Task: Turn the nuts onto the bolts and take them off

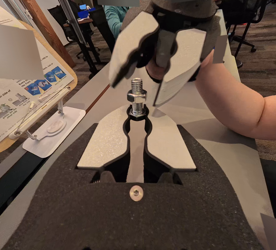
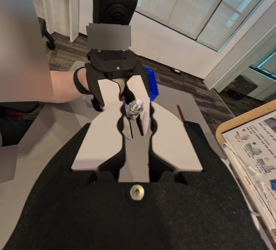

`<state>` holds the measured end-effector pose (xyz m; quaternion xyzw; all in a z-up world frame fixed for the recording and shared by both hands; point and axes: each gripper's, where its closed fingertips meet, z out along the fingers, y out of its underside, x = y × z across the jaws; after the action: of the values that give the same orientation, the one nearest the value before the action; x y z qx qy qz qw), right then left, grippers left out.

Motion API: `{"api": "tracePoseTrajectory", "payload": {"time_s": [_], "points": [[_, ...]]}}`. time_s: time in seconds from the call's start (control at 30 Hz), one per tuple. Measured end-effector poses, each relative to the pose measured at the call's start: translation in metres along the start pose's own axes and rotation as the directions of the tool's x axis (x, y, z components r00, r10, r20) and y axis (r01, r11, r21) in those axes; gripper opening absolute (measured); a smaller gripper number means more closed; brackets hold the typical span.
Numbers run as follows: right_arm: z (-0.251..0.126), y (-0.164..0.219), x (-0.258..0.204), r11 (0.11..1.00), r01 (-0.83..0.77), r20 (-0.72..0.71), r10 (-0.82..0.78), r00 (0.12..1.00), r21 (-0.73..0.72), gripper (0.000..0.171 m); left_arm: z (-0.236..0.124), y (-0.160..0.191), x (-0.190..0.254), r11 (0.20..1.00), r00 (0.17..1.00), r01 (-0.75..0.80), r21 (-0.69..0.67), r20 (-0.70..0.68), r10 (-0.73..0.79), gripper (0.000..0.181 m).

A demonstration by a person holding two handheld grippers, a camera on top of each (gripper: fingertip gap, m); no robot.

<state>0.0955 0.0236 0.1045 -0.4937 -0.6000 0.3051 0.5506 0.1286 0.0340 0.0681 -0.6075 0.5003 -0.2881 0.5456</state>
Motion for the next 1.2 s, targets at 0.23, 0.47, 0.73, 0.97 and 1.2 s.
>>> {"api": "tracePoseTrajectory", "payload": {"time_s": [0.23,0.47,0.73,0.97,1.2], "points": [[-0.022,-0.015,0.031,0.981,-0.171,-0.179,0.185,0.966,0.093,0.050,-0.007,-0.002,-0.024,0.996,0.993,0.079,0.037,0.089,-0.082,0.014],[0.009,-0.014,0.036,0.939,-0.313,-0.196,0.336,0.921,0.139,0.064,-0.015,-0.011,-0.030,0.990,0.982,0.113,0.084,0.144,-0.124,0.014],[-0.008,-0.008,0.049,0.940,-0.317,-0.283,0.340,0.897,0.124,0.055,-0.023,-0.021,-0.027,0.981,0.980,0.148,0.126,0.117,-0.163,0.014],[0.012,-0.026,0.024,0.944,-0.292,-0.158,0.314,0.936,0.152,0.057,-0.020,-0.021,-0.026,0.975,0.978,0.176,0.136,0.092,-0.189,0.014],[-0.017,-0.021,0.047,0.903,-0.358,-0.176,0.402,0.898,0.237,0.050,-0.024,-0.025,-0.026,0.971,0.976,0.183,0.151,0.088,-0.198,0.014]]}}
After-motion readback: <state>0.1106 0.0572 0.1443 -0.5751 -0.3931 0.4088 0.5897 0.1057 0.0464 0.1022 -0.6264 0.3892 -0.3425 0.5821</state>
